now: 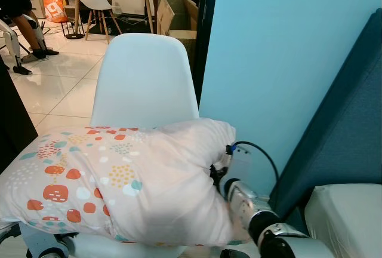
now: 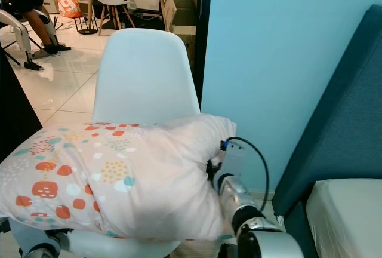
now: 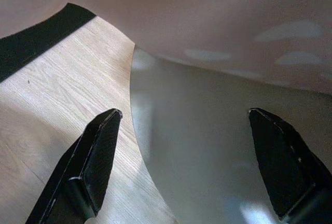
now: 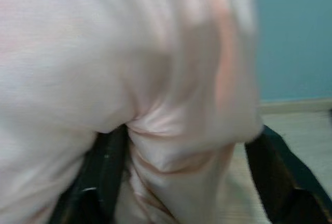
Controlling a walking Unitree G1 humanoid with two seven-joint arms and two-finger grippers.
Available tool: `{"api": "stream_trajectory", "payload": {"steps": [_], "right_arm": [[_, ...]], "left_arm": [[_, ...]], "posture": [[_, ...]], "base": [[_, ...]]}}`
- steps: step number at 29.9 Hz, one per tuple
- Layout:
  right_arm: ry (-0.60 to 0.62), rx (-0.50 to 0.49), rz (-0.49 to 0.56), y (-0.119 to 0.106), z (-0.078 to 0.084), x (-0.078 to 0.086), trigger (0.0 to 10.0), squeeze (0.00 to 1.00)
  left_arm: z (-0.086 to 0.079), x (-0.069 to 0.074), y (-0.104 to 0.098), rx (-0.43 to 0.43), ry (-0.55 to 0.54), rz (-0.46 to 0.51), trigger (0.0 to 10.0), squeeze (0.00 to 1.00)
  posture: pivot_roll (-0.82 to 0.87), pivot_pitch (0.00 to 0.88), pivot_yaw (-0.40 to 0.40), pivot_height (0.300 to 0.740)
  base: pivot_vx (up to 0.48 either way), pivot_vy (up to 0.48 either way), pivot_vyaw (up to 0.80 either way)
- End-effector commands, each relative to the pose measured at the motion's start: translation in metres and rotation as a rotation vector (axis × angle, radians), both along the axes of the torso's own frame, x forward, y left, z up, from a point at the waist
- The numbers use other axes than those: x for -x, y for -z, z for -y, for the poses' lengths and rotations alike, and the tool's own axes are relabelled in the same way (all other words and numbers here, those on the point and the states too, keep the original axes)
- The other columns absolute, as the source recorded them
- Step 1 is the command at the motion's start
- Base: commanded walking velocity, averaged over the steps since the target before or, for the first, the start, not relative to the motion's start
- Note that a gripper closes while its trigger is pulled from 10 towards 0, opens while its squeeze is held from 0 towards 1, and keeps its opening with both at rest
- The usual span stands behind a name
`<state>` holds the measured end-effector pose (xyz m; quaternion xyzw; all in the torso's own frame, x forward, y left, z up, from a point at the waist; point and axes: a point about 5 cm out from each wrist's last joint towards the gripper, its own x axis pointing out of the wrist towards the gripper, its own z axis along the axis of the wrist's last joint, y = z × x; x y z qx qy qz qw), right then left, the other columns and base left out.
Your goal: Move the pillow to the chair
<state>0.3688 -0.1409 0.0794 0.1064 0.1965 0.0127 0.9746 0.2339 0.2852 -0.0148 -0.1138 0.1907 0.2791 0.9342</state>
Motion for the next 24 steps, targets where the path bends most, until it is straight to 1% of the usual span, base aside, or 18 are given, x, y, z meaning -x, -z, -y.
{"api": "stream_trajectory", "payload": {"steps": [1, 3, 4, 6, 9, 10, 12, 13, 15, 16, 17, 18, 19, 20, 21, 22, 23, 24], "right_arm": [[-0.005, 0.014, 0.011, -0.007, 0.001, -0.004, 10.0, 1.00], [0.026, 0.016, 0.005, -0.012, 0.016, -0.007, 10.0, 1.00], [0.026, 0.016, 0.005, -0.012, 0.016, -0.007, 10.0, 1.00], [0.064, 0.021, 0.003, -0.015, 0.029, -0.008, 10.0, 1.00], [0.102, 0.022, -0.002, -0.015, 0.040, -0.007, 10.0, 1.00], [0.108, 0.018, -0.014, -0.012, 0.042, -0.005, 10.0, 1.00], [0.108, 0.018, -0.014, -0.012, 0.042, -0.005, 10.0, 1.00], [0.112, 0.015, -0.024, -0.007, 0.043, -0.002, 10.0, 1.00], [0.112, 0.015, -0.024, -0.007, 0.043, -0.002, 10.0, 1.00], [0.105, -0.013, -0.029, -0.004, 0.041, 0.000, 10.0, 1.00], [0.105, -0.013, -0.029, -0.004, 0.041, 0.000, 10.0, 1.00], [0.105, -0.059, -0.026, -0.001, 0.038, 0.001, 10.0, 0.00], [0.105, -0.059, -0.026, -0.001, 0.038, 0.001, 10.0, 0.00], [0.089, -0.092, -0.024, 0.001, 0.033, 0.002, 10.0, 0.00], [0.089, -0.092, -0.024, 0.001, 0.033, 0.002, 10.0, 0.00], [0.061, -0.148, 0.012, -0.001, 0.027, 0.001, 10.0, 0.00], [0.061, -0.148, 0.012, -0.001, 0.027, 0.001, 10.0, 0.00], [0.028, -0.161, 0.031, -0.002, 0.020, 0.000, 10.0, 0.00]], "left_arm": [[0.004, 0.024, 0.023, 0.047, -0.008, -0.126, 10.0, 0.00], [0.001, 0.029, 0.025, 0.048, -0.017, -0.141, 10.0, 0.00], [0.001, 0.029, 0.025, 0.048, -0.017, -0.141, 10.0, 0.00], [0.000, 0.033, 0.027, 0.053, -0.020, -0.156, 10.0, 0.00], [0.002, 0.039, 0.031, 0.046, -0.007, -0.190, 10.0, 0.00], [0.004, 0.049, 0.038, 0.030, 0.004, -0.246, 10.0, 0.00], [0.004, 0.049, 0.038, 0.030, 0.004, -0.246, 10.0, 0.00], [0.007, 0.061, 0.046, 0.010, 0.008, -0.313, 10.0, 0.00], [0.007, 0.061, 0.046, 0.010, 0.008, -0.313, 10.0, 0.00], [0.009, 0.074, 0.053, 0.007, -0.002, -0.366, 10.0, 0.00], [0.009, 0.074, 0.053, 0.007, -0.002, -0.366, 10.0, 0.00], [0.010, 0.088, 0.059, 0.014, -0.019, -0.410, 10.0, 0.00], [0.010, 0.088, 0.059, 0.014, -0.019, -0.410, 10.0, 0.00], [0.011, 0.099, 0.064, 0.021, -0.026, -0.444, 10.0, 0.00], [0.011, 0.099, 0.064, 0.021, -0.026, -0.444, 10.0, 0.00], [0.010, 0.110, 0.068, 0.023, -0.030, -0.476, 10.0, 0.00], [0.010, 0.110, 0.068, 0.023, -0.030, -0.476, 10.0, 0.00], [0.009, 0.120, 0.071, 0.023, -0.028, -0.515, 10.0, 0.00]], "posture": [[0.14, 0.080, -0.105, 0.545], [0.14, 0.077, -0.103, 0.545], [0.14, 0.077, -0.103, 0.545], [0.14, 0.067, -0.099, 0.545], [0.13, 0.063, -0.096, 0.545], [0.13, 0.063, -0.092, 0.545], [0.13, 0.063, -0.092, 0.545], [0.13, 0.062, -0.089, 0.545], [0.13, 0.062, -0.089, 0.545], [0.13, 0.061, -0.086, 0.545], [0.13, 0.061, -0.086, 0.545], [0.13, 0.059, -0.083, 0.545], [0.13, 0.059, -0.083, 0.545], [0.13, 0.059, -0.077, 0.545], [0.13, 0.059, -0.077, 0.545], [0.13, 0.060, -0.074, 0.545], [0.13, 0.060, -0.074, 0.545], [0.13, 0.061, -0.068, 0.550]], "base": [[0.000, 0.000, 0.00], [0.000, 0.000, 0.00], [0.000, 0.000, 0.00], [0.000, 0.000, 0.00], [0.000, 0.000, 0.00], [0.000, 0.000, 0.00], [0.000, 0.000, 0.00], [0.000, 0.000, 0.00], [0.000, 0.000, 0.00], [0.000, 0.000, 0.00], [0.000, 0.000, 0.00], [0.000, 0.000, 0.00], [0.000, 0.000, 0.00], [0.000, 0.000, 0.00], [0.000, 0.000, 0.00], [0.000, 0.000, 0.00], [0.000, 0.000, 0.00], [0.000, 0.000, 0.00]]}}
